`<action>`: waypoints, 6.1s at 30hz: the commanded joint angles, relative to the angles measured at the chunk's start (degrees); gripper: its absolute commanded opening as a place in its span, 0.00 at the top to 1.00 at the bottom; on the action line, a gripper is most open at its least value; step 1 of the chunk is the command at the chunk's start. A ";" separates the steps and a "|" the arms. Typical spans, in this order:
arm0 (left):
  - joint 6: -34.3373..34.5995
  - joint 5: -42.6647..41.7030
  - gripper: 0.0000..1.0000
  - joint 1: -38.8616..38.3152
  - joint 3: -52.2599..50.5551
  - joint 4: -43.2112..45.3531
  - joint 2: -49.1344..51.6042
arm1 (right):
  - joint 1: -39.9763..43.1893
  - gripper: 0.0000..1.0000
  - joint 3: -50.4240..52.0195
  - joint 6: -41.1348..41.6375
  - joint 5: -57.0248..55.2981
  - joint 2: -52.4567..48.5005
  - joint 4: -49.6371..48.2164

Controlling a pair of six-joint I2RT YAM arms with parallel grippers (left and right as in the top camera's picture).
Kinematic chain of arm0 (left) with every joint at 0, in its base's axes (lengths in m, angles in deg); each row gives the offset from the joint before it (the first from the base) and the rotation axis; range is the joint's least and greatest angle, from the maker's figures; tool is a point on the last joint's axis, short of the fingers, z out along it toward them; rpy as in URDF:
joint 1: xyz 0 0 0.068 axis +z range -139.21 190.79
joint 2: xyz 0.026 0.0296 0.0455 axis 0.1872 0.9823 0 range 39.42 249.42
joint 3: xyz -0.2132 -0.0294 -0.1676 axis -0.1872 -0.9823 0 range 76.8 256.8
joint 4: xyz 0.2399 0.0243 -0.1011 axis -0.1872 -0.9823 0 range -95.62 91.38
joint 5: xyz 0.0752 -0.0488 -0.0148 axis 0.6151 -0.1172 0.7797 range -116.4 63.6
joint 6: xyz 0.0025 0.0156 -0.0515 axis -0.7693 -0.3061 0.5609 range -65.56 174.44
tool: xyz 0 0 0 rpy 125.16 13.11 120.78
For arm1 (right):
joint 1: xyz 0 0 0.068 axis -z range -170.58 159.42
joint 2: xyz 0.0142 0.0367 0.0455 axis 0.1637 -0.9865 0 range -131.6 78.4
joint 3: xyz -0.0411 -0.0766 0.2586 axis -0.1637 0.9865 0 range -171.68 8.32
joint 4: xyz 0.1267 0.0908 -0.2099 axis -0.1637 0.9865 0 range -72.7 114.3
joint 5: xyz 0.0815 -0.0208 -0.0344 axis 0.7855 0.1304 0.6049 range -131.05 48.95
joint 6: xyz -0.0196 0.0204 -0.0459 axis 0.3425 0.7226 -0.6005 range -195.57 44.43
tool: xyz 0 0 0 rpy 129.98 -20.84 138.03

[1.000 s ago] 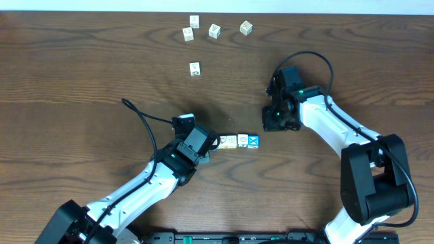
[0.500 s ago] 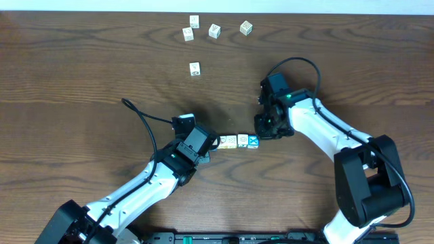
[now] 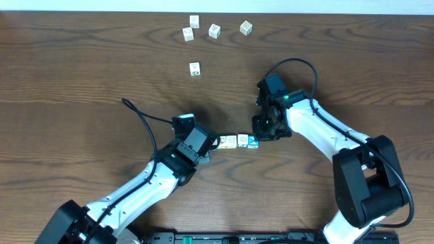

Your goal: Lift 5 blocks

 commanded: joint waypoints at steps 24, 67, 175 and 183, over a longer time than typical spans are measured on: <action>0.04 3.48 0.93 0.66 -0.55 0.85 0.76 | -3.13 0.99 -0.66 0.70 1.64 0.04 -1.16; -33.42 -46.66 0.93 23.43 -1.20 6.49 7.65 | -3.13 0.99 -0.63 -0.59 2.01 0.04 -0.15; -31.67 -46.42 0.93 23.43 -1.36 10.40 7.82 | -10.10 0.99 -0.66 5.68 0.33 0.04 6.08; -31.67 -46.03 0.93 23.43 -1.36 10.40 7.82 | -10.10 0.99 -0.66 5.66 0.31 0.04 5.62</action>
